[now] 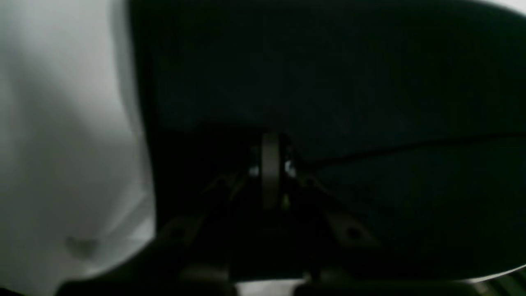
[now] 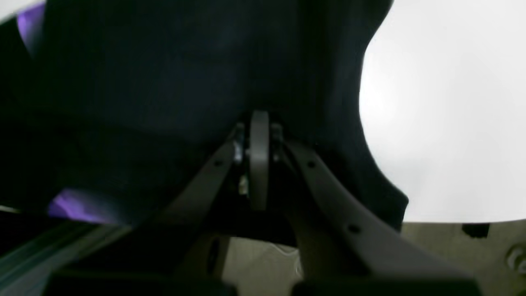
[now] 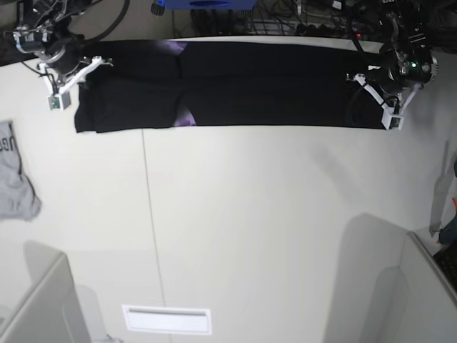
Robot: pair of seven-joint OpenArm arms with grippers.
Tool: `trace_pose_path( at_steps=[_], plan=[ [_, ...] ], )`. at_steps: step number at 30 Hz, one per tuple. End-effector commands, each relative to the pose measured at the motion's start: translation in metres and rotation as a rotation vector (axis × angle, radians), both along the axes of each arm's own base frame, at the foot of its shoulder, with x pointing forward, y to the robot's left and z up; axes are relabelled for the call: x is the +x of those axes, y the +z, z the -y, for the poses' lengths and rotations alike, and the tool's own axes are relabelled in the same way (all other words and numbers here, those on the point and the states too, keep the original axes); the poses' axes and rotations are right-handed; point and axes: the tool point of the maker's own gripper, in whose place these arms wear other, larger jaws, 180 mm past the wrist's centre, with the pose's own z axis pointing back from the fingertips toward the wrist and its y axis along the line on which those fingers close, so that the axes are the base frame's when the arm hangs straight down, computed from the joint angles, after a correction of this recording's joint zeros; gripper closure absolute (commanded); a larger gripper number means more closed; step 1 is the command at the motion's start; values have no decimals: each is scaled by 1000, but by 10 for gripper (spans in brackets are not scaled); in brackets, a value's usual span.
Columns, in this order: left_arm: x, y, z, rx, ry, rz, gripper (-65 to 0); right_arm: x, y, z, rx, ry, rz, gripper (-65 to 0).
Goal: Fold the T-shirt properly
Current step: 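Pull the folded strip with both grippers to straighten it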
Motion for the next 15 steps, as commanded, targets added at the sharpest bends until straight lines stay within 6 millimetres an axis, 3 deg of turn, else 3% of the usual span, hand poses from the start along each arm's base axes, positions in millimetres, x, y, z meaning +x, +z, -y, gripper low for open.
trace_pose_path(
  at_steps=[1,6,10,12,15],
  plan=[
    [3,6,-11,49,-9,8,0,9,6,-2,4,16,44,0],
    [-6,-6,-16,68,-1,-42,0,14,-18,-8,66,36,-5,0],
    [-1,-23,-21,42,34,-45,0,18,-41,-3,122,-3,-23,0],
    [-1,-34,-24,24,56,-36,0,29,-44,3,138,-45,-2,0],
    [16,-46,-19,-12,63,-30,0,49,-45,9,158,-84,24,0]
  ],
)
